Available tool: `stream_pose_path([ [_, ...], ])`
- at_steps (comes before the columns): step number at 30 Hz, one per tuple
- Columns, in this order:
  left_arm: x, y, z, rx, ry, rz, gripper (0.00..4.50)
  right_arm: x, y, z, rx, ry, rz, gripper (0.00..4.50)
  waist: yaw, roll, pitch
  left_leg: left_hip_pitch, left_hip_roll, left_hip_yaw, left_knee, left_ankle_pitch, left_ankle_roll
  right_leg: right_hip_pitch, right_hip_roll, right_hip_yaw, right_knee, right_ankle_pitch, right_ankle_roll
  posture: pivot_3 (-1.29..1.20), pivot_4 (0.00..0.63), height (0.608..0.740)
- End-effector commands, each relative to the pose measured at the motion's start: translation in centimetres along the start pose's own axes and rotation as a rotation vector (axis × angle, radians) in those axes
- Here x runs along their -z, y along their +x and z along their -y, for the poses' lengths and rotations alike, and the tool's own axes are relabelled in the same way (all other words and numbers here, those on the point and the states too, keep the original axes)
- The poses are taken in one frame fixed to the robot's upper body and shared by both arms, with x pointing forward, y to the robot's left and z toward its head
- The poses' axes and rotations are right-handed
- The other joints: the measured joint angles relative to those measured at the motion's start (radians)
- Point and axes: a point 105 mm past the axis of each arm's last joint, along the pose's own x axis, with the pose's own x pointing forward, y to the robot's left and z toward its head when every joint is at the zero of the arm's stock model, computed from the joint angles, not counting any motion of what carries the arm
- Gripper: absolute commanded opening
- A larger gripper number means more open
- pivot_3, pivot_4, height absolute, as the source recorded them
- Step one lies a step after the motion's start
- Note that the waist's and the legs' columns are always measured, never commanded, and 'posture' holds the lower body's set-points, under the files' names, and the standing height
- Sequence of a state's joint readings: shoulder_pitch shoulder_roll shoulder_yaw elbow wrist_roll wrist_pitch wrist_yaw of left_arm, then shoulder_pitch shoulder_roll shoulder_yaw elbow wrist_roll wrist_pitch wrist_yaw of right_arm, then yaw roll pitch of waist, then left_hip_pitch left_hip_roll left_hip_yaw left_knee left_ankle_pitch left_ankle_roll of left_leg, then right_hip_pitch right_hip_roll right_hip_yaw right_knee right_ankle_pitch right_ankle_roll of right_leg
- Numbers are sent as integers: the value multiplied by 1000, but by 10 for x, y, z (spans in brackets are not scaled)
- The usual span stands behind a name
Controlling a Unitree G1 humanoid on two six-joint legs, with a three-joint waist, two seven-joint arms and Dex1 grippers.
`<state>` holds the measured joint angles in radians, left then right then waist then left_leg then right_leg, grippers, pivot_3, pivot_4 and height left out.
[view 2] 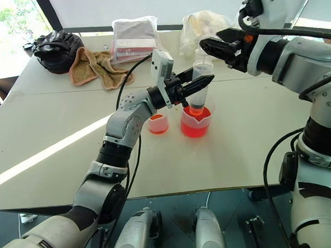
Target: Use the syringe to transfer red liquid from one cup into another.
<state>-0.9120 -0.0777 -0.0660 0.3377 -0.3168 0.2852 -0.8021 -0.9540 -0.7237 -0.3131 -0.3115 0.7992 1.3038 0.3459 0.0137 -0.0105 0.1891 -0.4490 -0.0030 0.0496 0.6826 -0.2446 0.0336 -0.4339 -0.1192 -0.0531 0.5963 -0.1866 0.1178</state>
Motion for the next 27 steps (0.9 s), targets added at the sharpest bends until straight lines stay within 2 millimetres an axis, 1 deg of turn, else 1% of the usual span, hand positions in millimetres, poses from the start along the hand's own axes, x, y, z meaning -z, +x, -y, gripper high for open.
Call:
stream_pose_path([
  [1,-11,14,14,61,42,13,1458,-15,-9,-6,-41,-43,52,3700,0,0,0,0,0,0,0,0,0,0,0,0,0,0,0,0,150,740],
  [4,-13,14,11,52,46,18,1458,-15,-17,-1,-40,-53,37,3700,1,0,0,0,0,0,0,0,0,0,0,0,0,0,0,0,150,740],
  [8,-15,14,9,44,51,24,1458,-16,-28,2,-67,-69,26,3700,0,0,0,-1,0,0,0,0,1,0,0,0,-1,0,0,0,150,740],
  [11,-16,15,8,40,53,27,1458,-21,-36,3,-91,-65,42,3700,0,0,0,-1,0,0,0,0,1,0,0,0,-1,0,0,0,150,740],
  [16,-20,14,4,27,57,37,1458,-33,-41,1,-124,-35,95,3700,0,0,0,0,0,0,0,0,1,0,0,0,-1,0,0,0,150,740],
  [18,-25,14,3,23,65,49,1458,-38,-43,3,-128,-3,129,3700,0,0,0,-1,0,0,0,0,1,0,0,0,-1,0,0,0,150,740],
  [20,-33,14,2,20,71,66,1458,-39,-44,3,-129,14,144,3700,2,0,0,-1,0,0,0,0,1,0,0,0,-1,0,0,0,150,740],
  [24,-57,10,-3,8,65,121,1458,-35,-42,8,-109,55,156,3700,0,0,0,-1,0,0,0,-1,1,-1,0,0,-2,0,0,0,150,740],
  [27,-77,2,-13,-31,25,170,1458,-30,-38,9,-99,63,144,3700,0,0,0,-2,0,0,0,0,1,-1,0,0,-1,0,0,0,150,740],
])
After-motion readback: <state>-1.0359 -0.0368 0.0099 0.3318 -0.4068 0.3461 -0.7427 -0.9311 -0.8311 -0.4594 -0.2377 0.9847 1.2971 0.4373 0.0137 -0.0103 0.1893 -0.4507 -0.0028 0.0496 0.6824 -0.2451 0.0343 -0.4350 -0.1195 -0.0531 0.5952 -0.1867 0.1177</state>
